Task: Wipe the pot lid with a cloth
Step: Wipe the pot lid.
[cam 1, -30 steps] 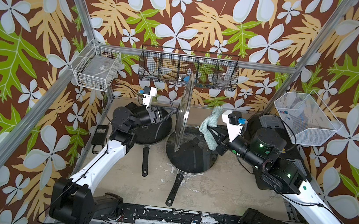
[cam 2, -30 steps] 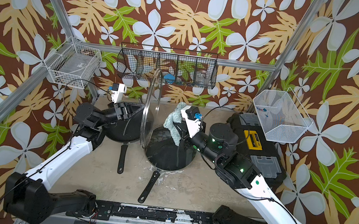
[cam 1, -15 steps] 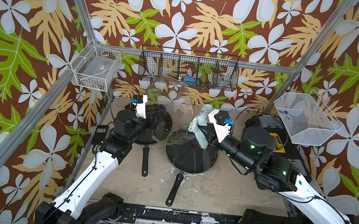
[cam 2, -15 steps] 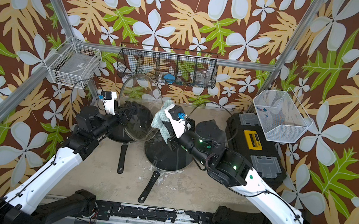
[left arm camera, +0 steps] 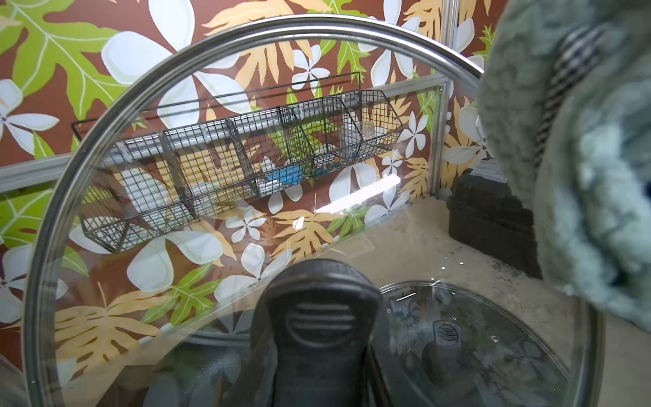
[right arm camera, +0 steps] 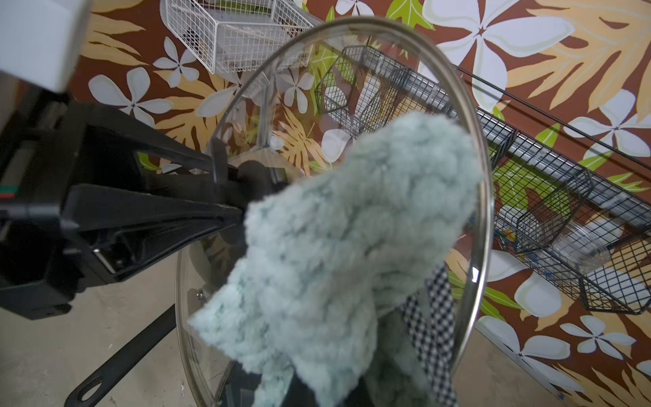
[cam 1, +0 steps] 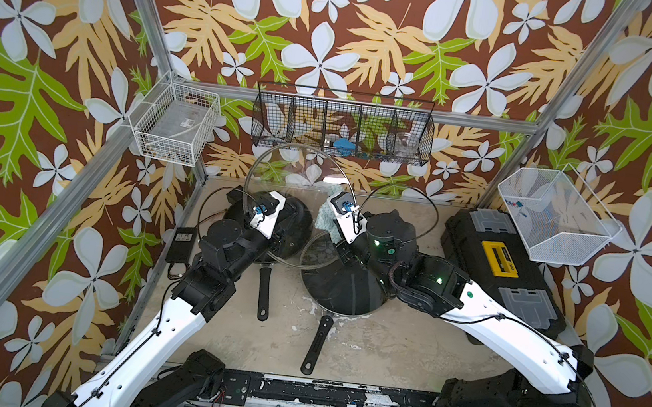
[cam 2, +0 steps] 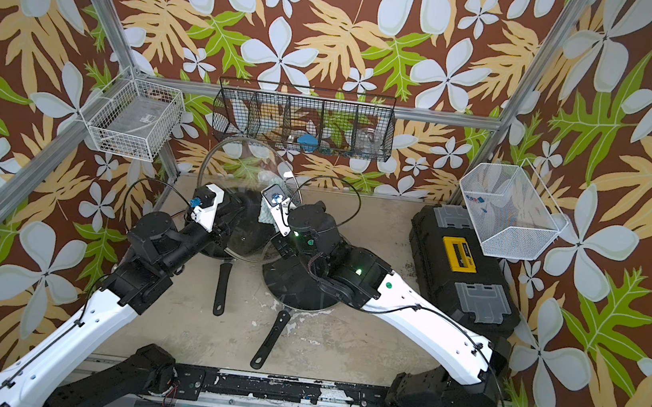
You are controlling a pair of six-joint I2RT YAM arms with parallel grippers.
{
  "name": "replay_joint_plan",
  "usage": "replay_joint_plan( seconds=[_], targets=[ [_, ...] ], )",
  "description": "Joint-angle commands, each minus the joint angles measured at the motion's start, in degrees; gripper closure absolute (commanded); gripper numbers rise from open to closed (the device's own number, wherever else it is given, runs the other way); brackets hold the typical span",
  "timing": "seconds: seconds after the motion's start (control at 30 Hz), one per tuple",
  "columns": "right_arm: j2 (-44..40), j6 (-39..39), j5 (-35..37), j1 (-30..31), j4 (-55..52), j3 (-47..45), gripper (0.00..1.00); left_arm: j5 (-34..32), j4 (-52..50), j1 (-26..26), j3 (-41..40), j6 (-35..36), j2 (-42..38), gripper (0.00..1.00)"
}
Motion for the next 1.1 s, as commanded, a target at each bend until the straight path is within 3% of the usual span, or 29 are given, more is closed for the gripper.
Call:
replay_joint_plan(
  seconds=[0.0,0.33,0.4,0.6,0.73,0.83,1.07],
  targets=[
    [0.89,0.27,0.77,0.20,-1.04,-0.56,1.00,-0.18,10.82,-0.08,0.25,1.63,-1.07,1.00],
    [7.73,2.68,-3.83,5.74,-0.18,-1.11,1.00,1.06,10.68,-0.11,1.01,-1.10,-1.33,1.00],
    [7.79,2.75,-1.98,5.75,0.29,-1.25,1.00,1.08,10.37,-0.12,1.05,-0.99,-1.56,1.00],
    [3.95,1.96,3.52,2.98,-0.45,-1.10,1.00,1.20,10.08,-0.16,0.03,1.66,-2.13,1.00],
    [3.00,0.33,4.85,-1.06,-1.06,1.97,1.00,3.65,8.48,-0.16,-1.32,9.31,-2.79,1.00],
    [3.82,-1.43,5.63,-1.63,-1.80,4.37,1.00,2.51,8.53,-0.16,-1.95,10.94,-3.45,1.00],
    [6.79,1.27,0.93,3.52,-1.36,0.41,1.00,4.66,9.61,-0.16,-0.98,6.59,-3.38,1.00]
  ],
)
